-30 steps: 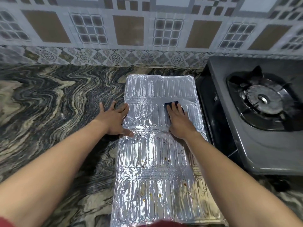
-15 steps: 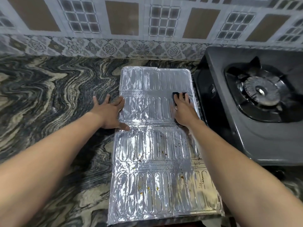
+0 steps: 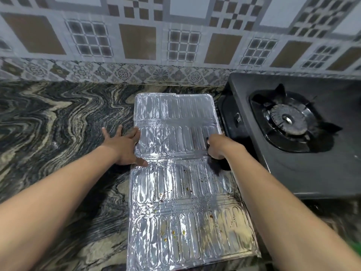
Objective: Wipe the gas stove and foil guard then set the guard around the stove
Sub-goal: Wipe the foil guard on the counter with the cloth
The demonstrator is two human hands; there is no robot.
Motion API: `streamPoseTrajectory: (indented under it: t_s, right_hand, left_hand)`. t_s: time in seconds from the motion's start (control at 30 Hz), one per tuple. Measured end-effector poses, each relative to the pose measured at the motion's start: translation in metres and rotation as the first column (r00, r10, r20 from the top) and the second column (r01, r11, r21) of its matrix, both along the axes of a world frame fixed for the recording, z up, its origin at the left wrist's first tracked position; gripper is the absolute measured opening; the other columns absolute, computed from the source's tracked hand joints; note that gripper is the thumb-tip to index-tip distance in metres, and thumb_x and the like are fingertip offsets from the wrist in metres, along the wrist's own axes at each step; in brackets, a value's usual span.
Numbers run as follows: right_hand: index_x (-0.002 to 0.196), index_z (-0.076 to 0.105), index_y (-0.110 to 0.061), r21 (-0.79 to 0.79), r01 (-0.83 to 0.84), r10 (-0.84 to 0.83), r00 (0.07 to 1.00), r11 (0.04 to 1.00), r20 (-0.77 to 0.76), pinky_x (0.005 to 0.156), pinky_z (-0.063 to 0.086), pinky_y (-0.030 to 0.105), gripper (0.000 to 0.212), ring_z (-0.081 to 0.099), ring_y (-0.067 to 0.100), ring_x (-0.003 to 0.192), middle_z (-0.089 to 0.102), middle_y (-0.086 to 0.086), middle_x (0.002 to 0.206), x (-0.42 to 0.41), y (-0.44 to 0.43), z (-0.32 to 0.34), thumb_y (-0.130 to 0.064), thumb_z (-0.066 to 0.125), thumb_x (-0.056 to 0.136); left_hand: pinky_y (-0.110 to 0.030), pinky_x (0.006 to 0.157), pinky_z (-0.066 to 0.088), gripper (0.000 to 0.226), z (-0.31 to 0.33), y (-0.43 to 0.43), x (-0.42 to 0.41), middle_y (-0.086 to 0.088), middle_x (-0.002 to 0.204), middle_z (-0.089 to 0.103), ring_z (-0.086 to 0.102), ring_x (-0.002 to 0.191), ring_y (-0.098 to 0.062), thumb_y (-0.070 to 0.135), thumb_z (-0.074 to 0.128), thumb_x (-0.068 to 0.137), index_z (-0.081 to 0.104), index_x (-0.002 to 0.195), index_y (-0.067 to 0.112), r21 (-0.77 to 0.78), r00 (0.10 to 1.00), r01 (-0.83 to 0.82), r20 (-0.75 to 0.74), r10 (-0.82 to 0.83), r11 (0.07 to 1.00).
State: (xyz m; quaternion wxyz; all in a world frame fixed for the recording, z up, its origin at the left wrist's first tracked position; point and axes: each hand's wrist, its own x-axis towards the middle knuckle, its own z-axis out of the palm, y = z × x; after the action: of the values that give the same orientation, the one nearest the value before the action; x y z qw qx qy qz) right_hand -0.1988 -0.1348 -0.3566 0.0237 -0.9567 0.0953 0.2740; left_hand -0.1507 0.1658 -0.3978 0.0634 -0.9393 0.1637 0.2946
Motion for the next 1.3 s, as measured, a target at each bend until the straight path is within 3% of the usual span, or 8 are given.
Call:
streamPoseTrajectory:
  t_s: [0.1, 0.2, 0.27, 0.7, 0.87, 1.07, 1.2, 1.3]
  right_hand:
    - [0.137, 0.043, 0.001, 0.085, 0.052, -0.057, 0.996, 0.995, 0.063, 0.096, 0.045, 0.039, 0.044, 0.044, 0.040, 0.131, 0.048, 0.023, 0.140, -0.036, 0.013, -0.020, -0.002, 0.052, 0.093]
    - [0.156, 0.011, -0.007, 0.138, 0.002, -0.032, 0.976, 0.990, 0.216, 0.120, 0.018, 0.048, 0.076, -0.001, 0.033, 0.151, 0.008, 0.015, 0.164, -0.076, 0.020, -0.048, 0.000, 0.050, 0.091]
    - [0.157, 0.003, -0.012, 0.133, -0.036, -0.006, 0.953, 0.990, 0.302, 0.123, 0.003, 0.047, 0.083, -0.010, 0.029, 0.151, -0.002, 0.010, 0.165, -0.089, 0.018, -0.061, 0.004, 0.046, 0.087]
    - [0.156, 0.007, -0.008, 0.146, -0.150, 0.073, 0.897, 0.978, 0.436, 0.122, -0.001, 0.049, 0.083, -0.007, 0.033, 0.151, 0.003, 0.014, 0.165, -0.094, 0.054, -0.070, 0.002, 0.051, 0.087]
    - [0.156, 0.006, -0.010, 0.258, -0.059, -0.071, 0.882, 0.964, 0.465, 0.123, 0.004, 0.043, 0.060, -0.005, 0.025, 0.152, 0.003, 0.010, 0.165, -0.093, 0.029, -0.079, -0.016, 0.033, 0.103]
    - [0.157, 0.010, -0.009, 0.367, 0.007, -0.184, 0.874, 0.930, 0.449, 0.123, 0.011, 0.042, 0.080, -0.005, 0.021, 0.152, 0.004, 0.008, 0.165, -0.087, 0.029, -0.081, 0.011, 0.045, 0.088]
    - [0.155, 0.023, -0.008, 0.505, 0.011, -0.290, 0.830, 0.863, 0.477, 0.118, 0.007, 0.021, 0.064, 0.009, 0.016, 0.151, 0.016, 0.004, 0.163, -0.093, 0.032, -0.076, 0.008, 0.040, 0.095]
    - [0.156, 0.018, -0.012, 0.515, -0.153, -0.130, 0.872, 0.844, 0.473, 0.120, 0.006, 0.025, 0.068, 0.005, 0.011, 0.151, 0.010, -0.003, 0.163, -0.105, 0.049, -0.069, 0.011, 0.036, 0.094]
  left_hand:
    - [-0.076, 0.106, -0.010, 0.131, 0.000, 0.001, 0.000, 0.017, 0.160, -0.024, -0.017, 0.149, -0.035, 0.095, 0.046, 0.059, -0.016, 0.155, 0.031, -0.001, 1.000, 0.008, 0.009, -0.008, 1.000]
    - [-0.075, 0.106, -0.010, 0.131, -0.001, 0.002, -0.001, 0.017, 0.160, -0.024, -0.017, 0.150, -0.035, 0.096, 0.046, 0.058, -0.015, 0.155, 0.031, -0.013, 1.000, 0.013, 0.012, -0.013, 1.000]
    - [-0.074, 0.106, -0.011, 0.131, -0.002, 0.005, -0.002, 0.016, 0.161, -0.023, -0.017, 0.150, -0.035, 0.096, 0.045, 0.058, -0.013, 0.156, 0.031, -0.031, 1.000, 0.018, 0.021, -0.017, 0.999]
    - [-0.075, 0.109, -0.009, 0.123, -0.003, 0.012, -0.003, 0.011, 0.165, -0.012, -0.009, 0.152, -0.033, 0.094, 0.045, 0.063, -0.003, 0.157, 0.032, -0.051, 0.995, 0.078, 0.069, -0.075, 0.996]
    - [-0.075, 0.109, -0.008, 0.124, 0.002, 0.012, 0.001, 0.013, 0.164, -0.015, -0.011, 0.151, -0.031, 0.090, 0.053, 0.063, -0.004, 0.157, 0.034, -0.059, 0.998, 0.067, 0.003, -0.066, 0.996]
    - [-0.077, 0.108, -0.002, 0.140, 0.009, 0.013, 0.007, 0.015, 0.162, -0.021, -0.012, 0.151, -0.032, 0.080, 0.074, 0.052, -0.011, 0.155, 0.038, 0.027, 0.994, 0.065, -0.091, -0.062, 0.998]
    - [-0.076, 0.108, 0.001, 0.139, 0.007, 0.013, 0.005, 0.013, 0.162, -0.021, -0.008, 0.152, -0.032, 0.078, 0.074, 0.054, -0.012, 0.155, 0.036, 0.017, 0.994, 0.082, -0.070, -0.081, 0.996]
    - [-0.077, 0.107, 0.000, 0.138, 0.007, 0.014, 0.004, 0.012, 0.163, -0.019, -0.009, 0.151, -0.033, 0.075, 0.075, 0.055, -0.011, 0.156, 0.034, 0.002, 0.995, 0.085, -0.056, -0.085, 0.996]
